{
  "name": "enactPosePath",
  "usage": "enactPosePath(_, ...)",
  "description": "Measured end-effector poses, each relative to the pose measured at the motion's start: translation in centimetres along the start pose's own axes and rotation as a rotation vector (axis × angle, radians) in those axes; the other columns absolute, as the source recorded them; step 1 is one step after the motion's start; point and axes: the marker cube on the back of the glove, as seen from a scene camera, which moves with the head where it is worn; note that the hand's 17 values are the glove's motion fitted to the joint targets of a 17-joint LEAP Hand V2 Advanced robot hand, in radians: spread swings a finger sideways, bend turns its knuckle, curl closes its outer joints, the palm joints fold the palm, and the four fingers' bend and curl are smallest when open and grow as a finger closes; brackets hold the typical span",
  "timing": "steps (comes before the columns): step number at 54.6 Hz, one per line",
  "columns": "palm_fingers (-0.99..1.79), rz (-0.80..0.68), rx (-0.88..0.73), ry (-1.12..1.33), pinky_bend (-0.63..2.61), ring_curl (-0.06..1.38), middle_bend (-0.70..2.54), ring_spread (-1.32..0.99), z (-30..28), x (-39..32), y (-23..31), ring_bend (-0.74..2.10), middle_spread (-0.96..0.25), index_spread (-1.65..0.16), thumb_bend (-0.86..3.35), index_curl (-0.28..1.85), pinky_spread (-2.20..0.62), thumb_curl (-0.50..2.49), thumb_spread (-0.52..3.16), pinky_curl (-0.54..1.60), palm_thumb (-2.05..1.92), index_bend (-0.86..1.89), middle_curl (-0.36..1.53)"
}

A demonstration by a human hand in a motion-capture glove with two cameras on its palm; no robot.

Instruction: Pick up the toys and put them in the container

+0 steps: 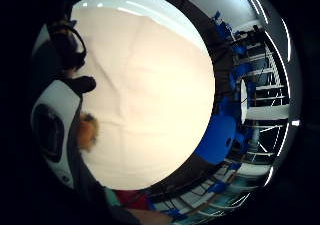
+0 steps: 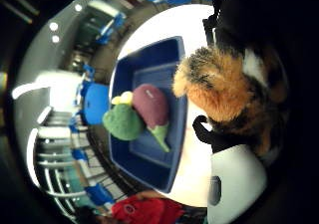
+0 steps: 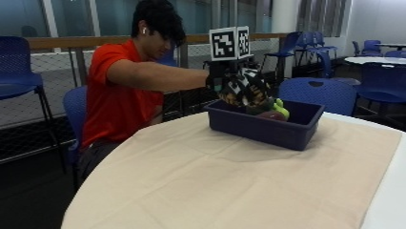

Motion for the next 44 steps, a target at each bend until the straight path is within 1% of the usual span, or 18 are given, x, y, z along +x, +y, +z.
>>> enactPosePath(12,0.85,-0.08,0.024,-0.069,1.1,0.45,0.17,-0.53,-3.6,-4.9,0.5,0.8,-0.29,-0.5,0.1,0.62,-0.45,0.86,0.79,0.41,0.71,0.18,0.28)
enactPosePath(19,0.86,-0.126,0.021,-0.105,1.07,0.46,0.18,-0.52,-4.6,-8.9,0.6,0.8,-0.29,-0.52,0.08,0.67,-0.45,0.9,0.76,0.41,0.69,0.19,0.29)
enactPosePath(21,0.86,-0.168,0.016,-0.111,1.06,0.47,0.18,-0.52,-4.6,-10.3,0.8,0.8,-0.3,-0.52,0.07,0.69,-0.45,0.91,0.76,0.41,0.68,0.19,0.29)
enactPosePath(25,0.87,-0.299,0.015,-0.065,1.05,0.47,0.18,-0.52,-4.0,-12.5,1.5,0.8,-0.3,-0.53,0.06,0.72,-0.45,0.93,0.74,0.41,0.68,0.19,0.29)
enactPosePath(32,0.87,-0.226,0.012,-0.068,1.05,0.48,0.18,-0.52,-3.2,-15.3,1.1,0.8,-0.3,-0.55,0.05,0.77,-0.45,0.97,0.73,0.42,0.67,0.18,0.3)
enactPosePath(36,0.84,-0.191,-0.034,-0.106,1.05,0.48,0.17,-0.51,-2.7,-16.2,1.1,0.79,-0.3,-0.56,0.05,0.79,-0.45,0.99,0.73,0.42,0.67,0.18,0.3)
enactPosePath(39,0.74,-0.2,-0.087,-0.101,1.05,0.49,0.12,-0.48,-2.3,-16.4,1.3,0.78,-0.27,-0.56,0.03,0.82,-0.45,0.99,0.76,0.43,0.65,0.17,0.28)
enactPosePath(40,0.63,-0.208,-0.105,-0.092,1.1,0.49,0.05,-0.43,-2.1,-16.4,1.3,0.79,-0.25,-0.56,0.01,0.8,-0.44,0.97,0.81,0.44,0.59,0.11,0.26)
enactPosePath(41,0.59,-0.221,-0.126,-0.085,1.14,0.49,0.06,-0.41,-2.0,-16.3,1.5,0.78,-0.24,-0.55,0.0,0.81,-0.44,0.97,0.84,0.45,0.58,0.13,0.25)
enactPosePath(42,0.19,-0.238,-0.149,-0.087,1.14,0.44,0.03,-0.34,-1.9,-16.2,1.6,0.57,-0.2,-0.54,-0.04,0.81,-0.35,0.95,0.9,0.45,0.51,0.18,0.24)
enactPosePath(43,0.05,-0.257,-0.171,-0.097,1.19,0.47,0.06,-0.29,-1.8,-16.2,1.8,0.51,-0.17,-0.52,-0.06,0.85,-0.3,0.92,0.95,0.5,0.44,0.24,0.25)
enactPosePath(44,-0.15,-0.275,-0.186,-0.111,1.26,0.45,0.07,-0.24,-1.8,-16.2,2.0,0.4,-0.14,-0.51,-0.11,0.83,-0.25,0.87,0.98,0.53,0.34,0.21,0.24)
